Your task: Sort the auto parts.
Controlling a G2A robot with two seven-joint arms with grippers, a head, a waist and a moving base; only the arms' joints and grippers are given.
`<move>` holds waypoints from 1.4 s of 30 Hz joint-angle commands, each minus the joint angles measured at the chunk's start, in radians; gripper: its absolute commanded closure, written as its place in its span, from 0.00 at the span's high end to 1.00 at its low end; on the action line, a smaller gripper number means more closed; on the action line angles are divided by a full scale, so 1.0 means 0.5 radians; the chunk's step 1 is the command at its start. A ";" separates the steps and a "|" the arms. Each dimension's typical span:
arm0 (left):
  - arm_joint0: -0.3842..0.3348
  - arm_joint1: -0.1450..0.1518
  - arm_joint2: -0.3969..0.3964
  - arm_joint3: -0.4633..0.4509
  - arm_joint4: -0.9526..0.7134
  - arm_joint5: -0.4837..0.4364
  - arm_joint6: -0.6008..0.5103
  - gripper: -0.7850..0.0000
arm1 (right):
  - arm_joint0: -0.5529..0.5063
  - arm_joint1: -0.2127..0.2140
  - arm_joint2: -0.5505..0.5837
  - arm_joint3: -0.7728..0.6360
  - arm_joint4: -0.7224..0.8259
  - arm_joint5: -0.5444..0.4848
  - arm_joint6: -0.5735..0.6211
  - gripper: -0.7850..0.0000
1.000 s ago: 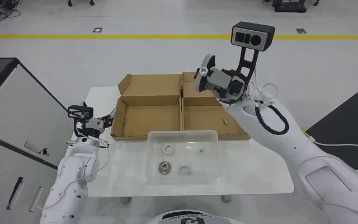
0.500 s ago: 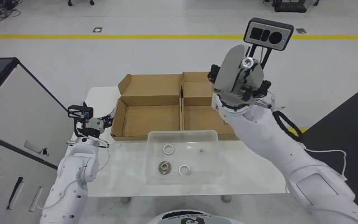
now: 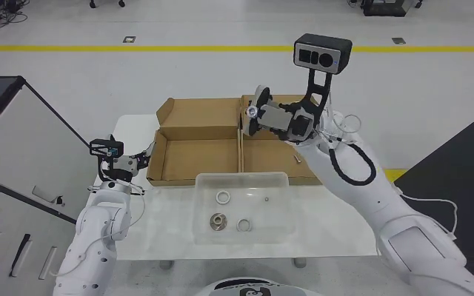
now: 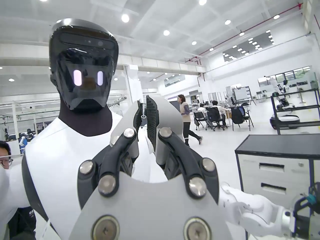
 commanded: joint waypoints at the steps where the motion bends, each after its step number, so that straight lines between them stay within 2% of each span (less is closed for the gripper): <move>1: 0.000 0.000 0.000 0.000 0.000 0.000 0.000 1.00 | -0.008 -0.001 0.016 0.007 -0.010 0.024 0.024 0.00; 5: 0.000 0.000 0.000 0.000 0.000 0.000 0.000 1.00 | -0.030 -0.007 0.048 -0.002 0.002 0.030 0.030 0.00; 13: 0.000 0.000 0.000 0.000 0.000 0.000 0.000 1.00 | -0.121 -0.045 0.084 -0.135 0.360 -0.011 -0.011 0.00; 19: 0.000 0.000 0.000 0.000 0.000 0.000 0.000 1.00 | -0.185 -0.076 0.151 -0.175 0.468 0.028 0.028 0.00; 24: 0.000 0.000 0.000 0.000 0.000 0.000 0.000 1.00 | -0.212 -0.092 0.207 -0.112 0.380 0.112 0.112 0.00; 29: 0.000 0.000 0.000 0.000 0.000 0.000 0.000 1.00 | -0.199 -0.081 0.272 -0.011 0.042 0.260 0.260 0.00; 37: 0.000 0.000 0.000 0.000 0.000 0.000 0.000 1.00 | -0.221 -0.092 0.292 -0.016 -0.003 0.285 0.285 0.00; 42: 0.000 0.000 0.000 0.000 0.000 0.000 0.000 1.00 | -0.255 -0.111 0.287 -0.061 0.152 0.253 0.254 0.00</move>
